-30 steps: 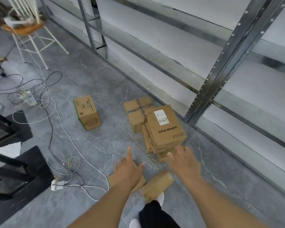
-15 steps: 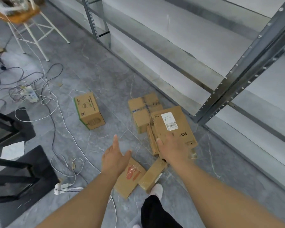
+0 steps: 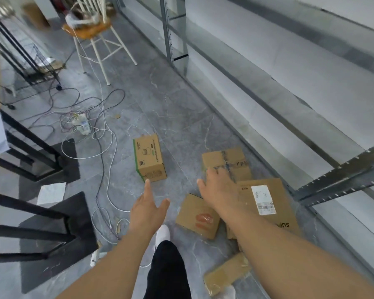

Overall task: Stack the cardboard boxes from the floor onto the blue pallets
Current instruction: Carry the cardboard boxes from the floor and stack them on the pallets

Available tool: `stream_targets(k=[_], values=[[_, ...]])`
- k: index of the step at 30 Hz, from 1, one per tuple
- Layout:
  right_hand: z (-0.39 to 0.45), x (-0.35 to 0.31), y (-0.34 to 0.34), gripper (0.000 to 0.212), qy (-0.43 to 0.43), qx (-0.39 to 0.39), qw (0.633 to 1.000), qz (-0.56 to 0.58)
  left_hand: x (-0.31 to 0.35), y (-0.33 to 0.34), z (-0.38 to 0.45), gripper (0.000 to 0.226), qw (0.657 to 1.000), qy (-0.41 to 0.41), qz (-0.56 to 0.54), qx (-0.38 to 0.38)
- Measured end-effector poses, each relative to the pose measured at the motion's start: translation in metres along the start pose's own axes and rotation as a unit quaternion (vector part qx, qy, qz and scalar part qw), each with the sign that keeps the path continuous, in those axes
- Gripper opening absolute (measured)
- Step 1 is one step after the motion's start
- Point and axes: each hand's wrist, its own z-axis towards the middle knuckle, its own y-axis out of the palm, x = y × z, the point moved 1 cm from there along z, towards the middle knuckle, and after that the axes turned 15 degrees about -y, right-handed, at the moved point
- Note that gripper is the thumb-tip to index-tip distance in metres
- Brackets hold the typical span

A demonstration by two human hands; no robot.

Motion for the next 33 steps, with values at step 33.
stream_targets(k=[33], values=[[0.477,0.004,0.375,0.053,0.084,-0.187,0.977,0.056,-0.087,0.112,0.577,0.080,0.963,-0.233,-0.094,-0.100]])
